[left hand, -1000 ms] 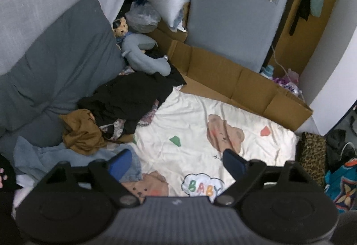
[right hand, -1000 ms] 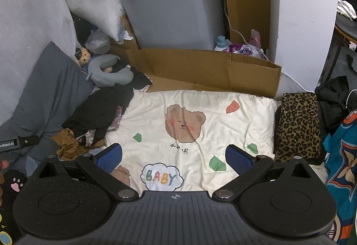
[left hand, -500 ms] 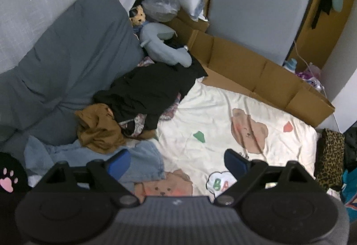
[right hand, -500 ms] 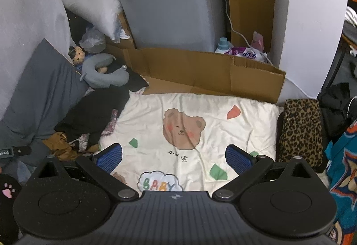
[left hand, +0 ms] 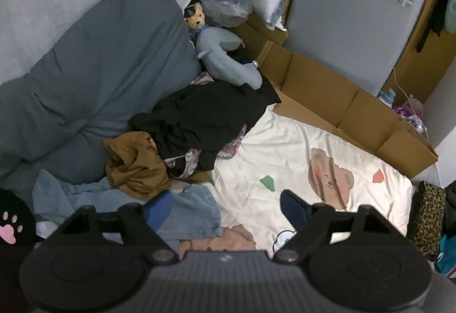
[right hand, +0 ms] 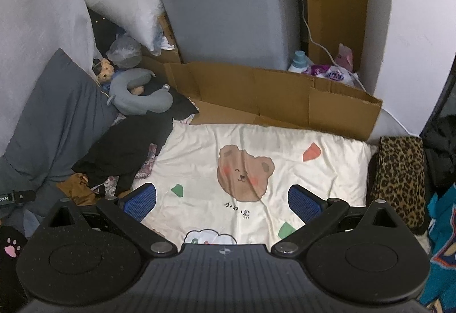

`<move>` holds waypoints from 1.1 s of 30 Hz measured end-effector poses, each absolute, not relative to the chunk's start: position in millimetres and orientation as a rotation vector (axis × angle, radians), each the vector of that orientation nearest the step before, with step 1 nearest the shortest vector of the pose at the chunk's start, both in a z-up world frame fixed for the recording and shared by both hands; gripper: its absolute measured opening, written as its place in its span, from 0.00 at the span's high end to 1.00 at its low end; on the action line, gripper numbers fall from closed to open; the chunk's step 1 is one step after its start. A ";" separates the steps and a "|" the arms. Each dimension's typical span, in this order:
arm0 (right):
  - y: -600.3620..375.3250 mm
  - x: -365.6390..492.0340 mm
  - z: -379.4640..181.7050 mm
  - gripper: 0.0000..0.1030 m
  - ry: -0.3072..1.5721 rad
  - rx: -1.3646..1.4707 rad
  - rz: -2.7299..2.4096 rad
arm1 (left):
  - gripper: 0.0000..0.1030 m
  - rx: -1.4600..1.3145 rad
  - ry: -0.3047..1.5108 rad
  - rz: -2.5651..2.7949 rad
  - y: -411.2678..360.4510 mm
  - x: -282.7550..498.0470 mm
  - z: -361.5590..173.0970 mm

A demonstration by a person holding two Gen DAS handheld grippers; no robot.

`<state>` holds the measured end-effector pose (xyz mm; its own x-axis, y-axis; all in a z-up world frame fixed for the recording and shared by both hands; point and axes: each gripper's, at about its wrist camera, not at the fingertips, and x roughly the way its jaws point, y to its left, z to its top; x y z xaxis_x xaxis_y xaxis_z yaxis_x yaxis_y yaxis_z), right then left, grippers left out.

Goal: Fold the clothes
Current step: 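Move both tools toward the black garment on the clothes pile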

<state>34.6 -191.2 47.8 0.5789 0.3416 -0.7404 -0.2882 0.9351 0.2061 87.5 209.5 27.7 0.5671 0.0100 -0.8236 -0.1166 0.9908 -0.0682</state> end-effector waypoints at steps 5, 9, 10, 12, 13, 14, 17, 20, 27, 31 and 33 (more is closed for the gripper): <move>-181.3 52.5 42.4 0.01 0.892 0.058 0.370 | 0.15 -0.108 0.936 0.081 216.9 94.5 23.9; -173.9 63.4 38.3 0.01 0.855 0.020 0.355 | 0.10 -0.120 0.939 0.099 224.4 101.1 14.8; -172.0 65.9 38.0 0.01 0.840 0.007 0.350 | 0.10 -0.122 0.938 0.108 226.6 102.8 12.5; -170.3 74.5 35.1 0.01 0.850 0.014 0.360 | 0.10 -0.133 0.934 0.130 232.6 105.0 7.7; -169.7 79.0 33.4 0.01 0.858 0.020 0.366 | 0.10 -0.141 0.935 0.141 236.3 106.0 5.2; -168.1 83.2 31.6 0.01 0.859 0.020 0.374 | 0.10 -0.149 0.936 0.151 240.1 107.1 2.7; -162.8 95.3 25.6 0.01 0.863 0.024 0.404 | 0.10 -0.175 0.938 0.173 253.7 111.6 -4.1; -153.4 107.5 15.2 0.01 0.874 0.033 0.447 | 0.11 -0.205 0.930 0.196 268.5 116.8 -11.1; -117.5 125.0 -12.3 0.01 0.864 -0.007 0.579 | 0.15 -0.208 0.923 0.203 292.7 136.6 -40.2; -95.1 142.2 -27.5 0.01 0.870 -0.031 0.662 | 0.15 -0.197 0.909 0.196 298.4 154.0 -63.3; -81.3 154.9 -38.5 0.01 0.874 -0.046 0.699 | 0.16 -0.201 0.903 0.200 299.5 165.8 -76.0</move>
